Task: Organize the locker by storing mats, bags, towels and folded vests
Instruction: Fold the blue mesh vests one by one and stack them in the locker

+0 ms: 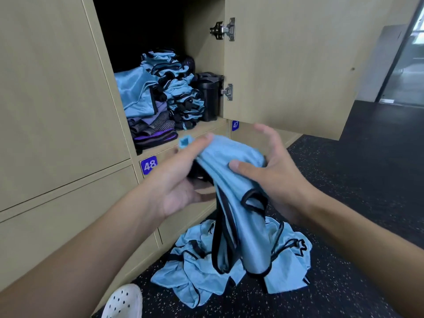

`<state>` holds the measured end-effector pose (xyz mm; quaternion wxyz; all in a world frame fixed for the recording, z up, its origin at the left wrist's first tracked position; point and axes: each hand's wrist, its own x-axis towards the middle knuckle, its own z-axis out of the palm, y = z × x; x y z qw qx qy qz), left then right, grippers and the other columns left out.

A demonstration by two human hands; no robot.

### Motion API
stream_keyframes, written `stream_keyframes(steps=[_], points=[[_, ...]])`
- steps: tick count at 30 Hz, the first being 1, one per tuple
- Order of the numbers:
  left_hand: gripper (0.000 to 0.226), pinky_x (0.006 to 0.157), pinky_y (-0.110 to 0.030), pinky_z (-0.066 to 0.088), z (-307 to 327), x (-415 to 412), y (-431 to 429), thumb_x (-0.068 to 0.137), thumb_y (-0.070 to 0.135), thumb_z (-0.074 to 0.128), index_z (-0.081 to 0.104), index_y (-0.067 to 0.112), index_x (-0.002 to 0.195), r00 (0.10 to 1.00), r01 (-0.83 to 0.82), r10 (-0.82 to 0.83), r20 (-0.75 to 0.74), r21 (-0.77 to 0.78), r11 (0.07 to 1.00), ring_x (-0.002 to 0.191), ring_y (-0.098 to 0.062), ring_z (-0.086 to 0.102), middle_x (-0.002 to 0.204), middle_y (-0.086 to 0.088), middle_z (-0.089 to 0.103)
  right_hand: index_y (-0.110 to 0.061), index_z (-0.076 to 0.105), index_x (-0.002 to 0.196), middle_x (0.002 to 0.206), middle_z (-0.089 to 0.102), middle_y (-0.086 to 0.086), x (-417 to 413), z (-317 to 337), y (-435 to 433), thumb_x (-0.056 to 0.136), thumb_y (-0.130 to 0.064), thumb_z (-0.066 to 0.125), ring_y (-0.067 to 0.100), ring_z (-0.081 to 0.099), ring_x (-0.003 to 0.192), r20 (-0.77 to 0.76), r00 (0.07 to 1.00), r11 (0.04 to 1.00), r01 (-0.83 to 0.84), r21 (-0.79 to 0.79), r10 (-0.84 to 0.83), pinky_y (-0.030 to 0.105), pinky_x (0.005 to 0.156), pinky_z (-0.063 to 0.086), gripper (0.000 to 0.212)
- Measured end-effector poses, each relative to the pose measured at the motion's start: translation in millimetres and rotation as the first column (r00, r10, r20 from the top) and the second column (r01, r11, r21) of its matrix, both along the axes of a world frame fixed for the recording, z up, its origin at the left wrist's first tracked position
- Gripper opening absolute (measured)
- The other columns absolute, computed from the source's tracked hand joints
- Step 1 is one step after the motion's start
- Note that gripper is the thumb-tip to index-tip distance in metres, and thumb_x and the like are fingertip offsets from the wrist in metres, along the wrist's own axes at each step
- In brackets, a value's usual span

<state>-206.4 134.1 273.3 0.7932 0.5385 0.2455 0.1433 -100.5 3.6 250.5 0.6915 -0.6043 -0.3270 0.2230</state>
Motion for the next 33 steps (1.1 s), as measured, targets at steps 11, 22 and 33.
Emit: stream_keyframes(steps=[11, 22, 33], points=[[0.052, 0.072, -0.041, 0.063, 0.8, -0.1, -3.9, 0.079, -0.010, 0.072, 0.063, 0.015, 0.123, 0.984, -0.116, 0.089, 0.155, 0.170, 0.979, 0.085, -0.029, 0.074, 0.105, -0.019, 0.074, -0.024, 0.046, 0.138, 0.115, 0.067, -0.005, 14.4, 10.6, -10.0, 0.070, -0.008, 0.086, 0.006, 0.069, 0.097, 0.345, 0.917, 0.932, -0.068, -0.355, 0.199, 0.027, 0.084, 0.058, 0.080], [0.079, 0.092, -0.032, 0.054, -2.3, -4.0, 6.4, 0.052, 0.052, 0.090, 0.056, 0.038, 0.122, 0.996, 0.033, 0.024, -0.084, 0.620, 0.784, 0.107, -0.009, 0.066, 0.121, 0.007, 0.064, -0.007, 0.069, 0.103, 0.097, 0.074, 0.015, 16.5, 10.8, -14.5, 0.081, -0.010, 0.077, 0.032, 0.072, 0.088, 0.297, 0.953, 0.971, 0.015, -0.237, 0.058, 0.050, 0.082, 0.059, 0.024], [0.086, 0.081, -0.045, 0.061, -8.0, 1.5, -3.3, 0.064, -0.001, 0.084, 0.044, 0.035, 0.132, 0.981, 0.014, -0.087, 0.171, 0.389, 0.921, 0.096, -0.026, 0.074, 0.105, -0.003, 0.076, -0.041, 0.036, 0.138, 0.105, 0.071, 0.000, 12.3, 18.1, -16.6, 0.078, -0.008, 0.075, 0.018, 0.073, 0.091, -0.013, 1.000, 0.998, -0.026, 0.055, 0.026, 0.031, 0.070, 0.060, 0.079]])
